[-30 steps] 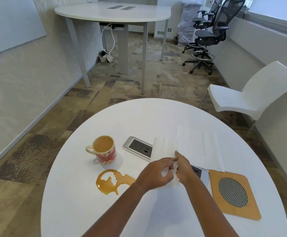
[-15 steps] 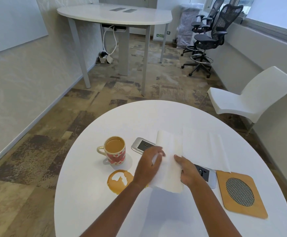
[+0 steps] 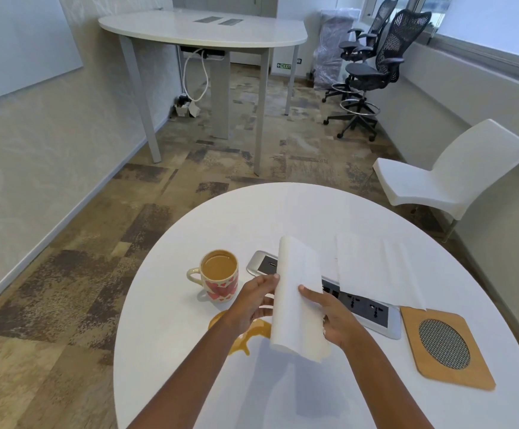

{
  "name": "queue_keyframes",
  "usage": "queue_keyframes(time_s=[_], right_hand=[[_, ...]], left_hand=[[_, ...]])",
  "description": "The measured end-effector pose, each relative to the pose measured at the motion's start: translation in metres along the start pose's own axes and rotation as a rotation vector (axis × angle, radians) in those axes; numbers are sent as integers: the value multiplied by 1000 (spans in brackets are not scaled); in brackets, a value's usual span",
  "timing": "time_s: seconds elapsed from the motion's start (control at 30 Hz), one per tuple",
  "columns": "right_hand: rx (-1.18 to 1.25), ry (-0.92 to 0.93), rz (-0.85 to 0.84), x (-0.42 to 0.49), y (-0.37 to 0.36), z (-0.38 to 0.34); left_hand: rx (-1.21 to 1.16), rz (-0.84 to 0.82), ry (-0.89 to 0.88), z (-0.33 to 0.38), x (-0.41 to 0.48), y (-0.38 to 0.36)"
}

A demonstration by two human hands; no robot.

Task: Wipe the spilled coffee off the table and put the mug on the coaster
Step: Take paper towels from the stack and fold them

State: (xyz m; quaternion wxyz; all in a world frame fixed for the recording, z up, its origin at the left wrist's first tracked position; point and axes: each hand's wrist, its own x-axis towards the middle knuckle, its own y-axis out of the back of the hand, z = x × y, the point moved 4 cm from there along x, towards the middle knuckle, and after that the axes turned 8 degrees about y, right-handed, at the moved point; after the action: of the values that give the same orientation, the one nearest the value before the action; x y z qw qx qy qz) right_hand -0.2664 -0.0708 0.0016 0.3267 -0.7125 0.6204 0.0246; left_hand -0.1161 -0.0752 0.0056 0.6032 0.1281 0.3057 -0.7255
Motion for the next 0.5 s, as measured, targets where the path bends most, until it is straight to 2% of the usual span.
queue_keyframes(time_s=[0.1,0.23,0.33,0.5], right_hand=[[9,3,-50,1,-9,4],[-18,26,-46,3,-16,7],[-59,78,-23,6,-18,7],[-111,131,45,10,-23,4]], left_hand=[[32,-24,22,-2,-1,5],[28,33,-15,-1,-2,13],[-12,57,-34,1,1,20],[-63,1,-41,4,5,31]])
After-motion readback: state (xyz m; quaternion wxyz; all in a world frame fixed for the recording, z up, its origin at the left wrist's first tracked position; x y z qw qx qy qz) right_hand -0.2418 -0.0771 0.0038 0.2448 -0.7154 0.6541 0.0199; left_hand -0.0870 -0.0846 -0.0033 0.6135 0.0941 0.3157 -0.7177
